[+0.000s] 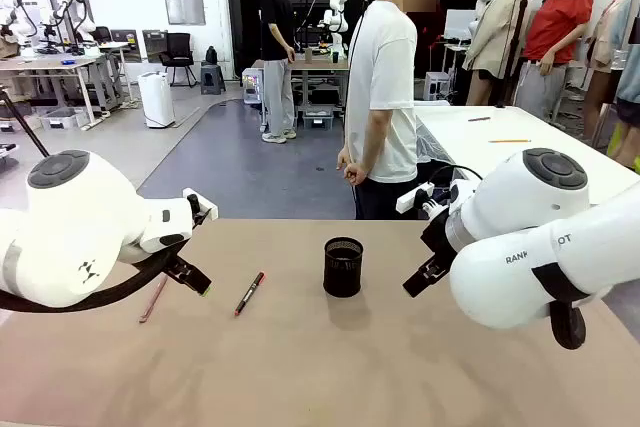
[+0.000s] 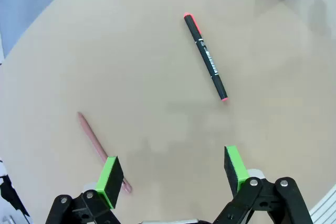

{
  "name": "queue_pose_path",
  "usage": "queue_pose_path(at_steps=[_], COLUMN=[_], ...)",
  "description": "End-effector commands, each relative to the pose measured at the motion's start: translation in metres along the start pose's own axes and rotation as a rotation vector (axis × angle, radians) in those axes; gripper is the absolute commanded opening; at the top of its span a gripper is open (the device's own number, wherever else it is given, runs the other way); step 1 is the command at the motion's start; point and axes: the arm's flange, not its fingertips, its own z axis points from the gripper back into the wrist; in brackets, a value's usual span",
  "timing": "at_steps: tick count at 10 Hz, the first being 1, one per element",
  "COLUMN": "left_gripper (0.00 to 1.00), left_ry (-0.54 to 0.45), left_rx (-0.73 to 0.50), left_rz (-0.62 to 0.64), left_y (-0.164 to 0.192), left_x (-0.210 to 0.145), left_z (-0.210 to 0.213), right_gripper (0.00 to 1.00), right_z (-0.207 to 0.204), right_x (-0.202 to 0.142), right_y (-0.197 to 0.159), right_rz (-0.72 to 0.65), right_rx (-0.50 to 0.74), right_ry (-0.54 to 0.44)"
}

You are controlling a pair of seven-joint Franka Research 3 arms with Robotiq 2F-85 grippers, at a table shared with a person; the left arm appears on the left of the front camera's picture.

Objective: Place the pens into the pen holder.
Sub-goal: Pick up a writing instrument from the table and place it into the Pen holder.

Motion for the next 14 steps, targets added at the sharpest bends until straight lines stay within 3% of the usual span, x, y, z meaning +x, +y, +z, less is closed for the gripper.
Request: queue_pose_path(at_steps=[1, 14], left_gripper=[1.00, 1.00], left_ry=[0.000, 0.000], left_rx=[0.000, 0.000], left_rz=[0.000, 0.000], left_y=[0.0000, 0.0000], left_x=[0.0001, 0.0001], left_z=[0.0002, 0.0002], right_gripper=[1.00, 1.00], right_z=[0.0000, 0.0000], right_x=[0.0000, 0.0000], right_y=[0.0000, 0.0000], right_rz=[0.000, 0.000], right_rx=[0.000, 0.000], right_ry=[0.000, 0.000])
